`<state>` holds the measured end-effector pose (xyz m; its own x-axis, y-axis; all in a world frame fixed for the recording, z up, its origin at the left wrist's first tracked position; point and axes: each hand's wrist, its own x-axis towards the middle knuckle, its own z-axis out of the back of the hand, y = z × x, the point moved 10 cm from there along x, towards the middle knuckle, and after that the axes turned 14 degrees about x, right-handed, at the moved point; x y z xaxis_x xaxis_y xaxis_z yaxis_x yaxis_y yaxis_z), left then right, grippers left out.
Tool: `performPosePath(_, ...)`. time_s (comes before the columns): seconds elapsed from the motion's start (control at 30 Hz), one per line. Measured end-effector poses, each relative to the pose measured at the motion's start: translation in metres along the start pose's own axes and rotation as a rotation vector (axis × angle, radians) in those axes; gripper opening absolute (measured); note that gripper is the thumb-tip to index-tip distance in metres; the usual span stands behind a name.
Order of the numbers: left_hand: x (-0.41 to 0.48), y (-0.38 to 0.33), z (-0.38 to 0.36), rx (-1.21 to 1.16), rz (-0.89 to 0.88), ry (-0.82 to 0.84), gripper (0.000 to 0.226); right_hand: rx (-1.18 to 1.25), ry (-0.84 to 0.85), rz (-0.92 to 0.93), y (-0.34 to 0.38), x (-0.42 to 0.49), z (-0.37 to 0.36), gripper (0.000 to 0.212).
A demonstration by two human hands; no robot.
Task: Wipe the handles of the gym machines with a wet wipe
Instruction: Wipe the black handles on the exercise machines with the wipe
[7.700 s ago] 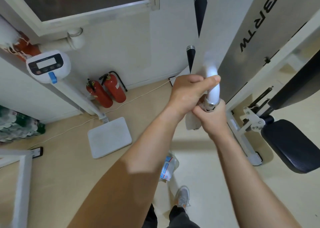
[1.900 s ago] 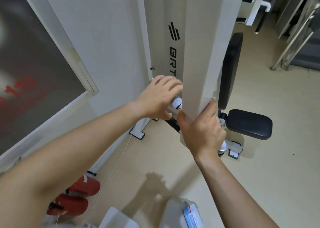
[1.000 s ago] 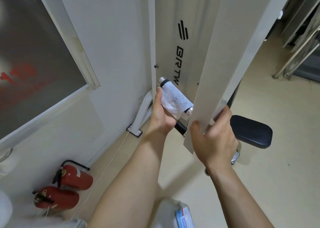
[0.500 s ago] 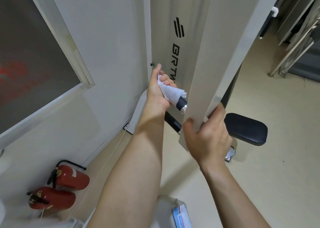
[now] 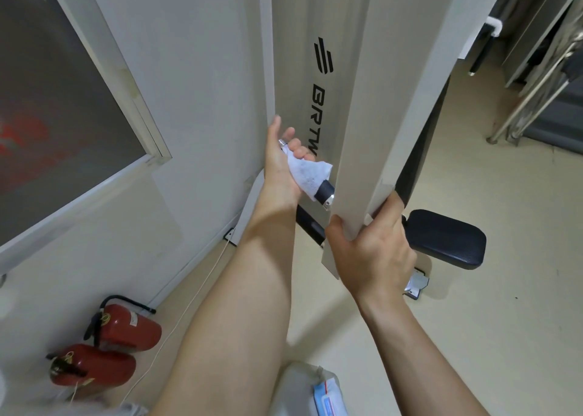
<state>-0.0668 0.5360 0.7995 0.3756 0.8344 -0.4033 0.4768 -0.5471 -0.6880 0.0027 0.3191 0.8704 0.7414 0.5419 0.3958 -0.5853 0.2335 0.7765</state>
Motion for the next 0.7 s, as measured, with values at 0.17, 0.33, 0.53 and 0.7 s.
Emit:
performPosePath(0.17, -0.020, 0.057, -0.013, 0.087, 0.078, 0.148, 0.066, -0.056, -0.018, 0.025, 0.000, 0.002, -0.001, 0.077)
performPosePath(0.33, -0.013, 0.022, -0.009, 0.095, 0.055, 0.019, 0.049, -0.032, 0.007, 0.027, -0.002, 0.003, 0.004, 0.082)
performPosePath(0.53, -0.003, -0.003, 0.004, -0.072, 0.042, -0.015, 0.055, -0.068, -0.012, 0.051, 0.001, -0.002, -0.004, 0.074)
performPosePath(0.7, -0.033, 0.044, -0.013, 0.097, 0.109, 0.187, 0.074, -0.087, -0.033, 0.078, 0.000, 0.002, 0.000, 0.074)
